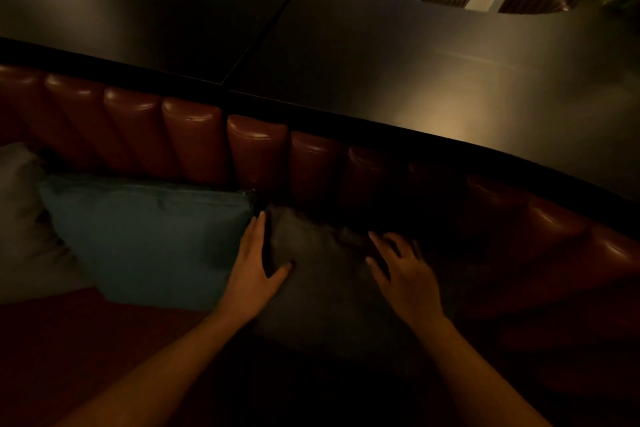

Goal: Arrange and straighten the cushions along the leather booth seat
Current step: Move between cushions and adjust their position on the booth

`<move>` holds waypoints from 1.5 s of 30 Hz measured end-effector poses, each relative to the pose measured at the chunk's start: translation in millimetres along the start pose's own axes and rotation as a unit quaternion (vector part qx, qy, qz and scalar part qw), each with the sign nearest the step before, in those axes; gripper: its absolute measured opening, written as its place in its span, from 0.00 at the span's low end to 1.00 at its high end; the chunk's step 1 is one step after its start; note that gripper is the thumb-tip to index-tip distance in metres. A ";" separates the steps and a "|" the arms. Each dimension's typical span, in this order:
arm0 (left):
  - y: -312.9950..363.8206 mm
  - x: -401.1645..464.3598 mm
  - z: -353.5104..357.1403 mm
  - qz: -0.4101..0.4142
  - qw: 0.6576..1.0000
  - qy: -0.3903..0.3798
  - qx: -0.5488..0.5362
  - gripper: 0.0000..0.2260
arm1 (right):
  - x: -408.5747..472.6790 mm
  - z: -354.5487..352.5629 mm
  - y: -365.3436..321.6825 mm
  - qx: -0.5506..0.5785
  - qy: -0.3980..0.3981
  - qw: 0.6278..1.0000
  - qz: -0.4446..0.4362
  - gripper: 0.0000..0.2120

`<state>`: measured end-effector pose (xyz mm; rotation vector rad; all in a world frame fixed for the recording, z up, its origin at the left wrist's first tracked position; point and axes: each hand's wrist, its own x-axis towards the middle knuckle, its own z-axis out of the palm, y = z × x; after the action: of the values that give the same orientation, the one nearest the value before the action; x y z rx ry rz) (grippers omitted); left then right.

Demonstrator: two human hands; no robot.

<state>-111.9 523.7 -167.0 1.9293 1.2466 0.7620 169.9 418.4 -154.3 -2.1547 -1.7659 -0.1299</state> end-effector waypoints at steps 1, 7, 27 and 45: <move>2.0 -0.5 0.9 0.015 0.999 0.001 0.033 0.46 | -3.4 -3.3 -5.0 -0.004 0.005 1.000 -0.009 0.26; 22.4 -7.3 20.3 0.175 0.921 -0.115 0.329 0.54 | -24.5 3.2 -19.0 -0.017 -0.201 0.979 -0.015 0.50; 16.7 -0.1 67.1 0.145 0.903 -0.146 0.377 0.52 | -25.3 32.6 -9.1 -0.091 -0.213 0.973 0.006 0.54; 133.9 -41.4 -47.3 0.281 0.907 -0.184 0.253 0.43 | -91.0 -136.1 -83.9 -0.105 -0.056 0.978 0.170 0.38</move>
<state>-95.4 458.4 -35.3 2.7643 0.6876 0.3105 89.4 303.1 -35.8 -2.6282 -1.4655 -0.1147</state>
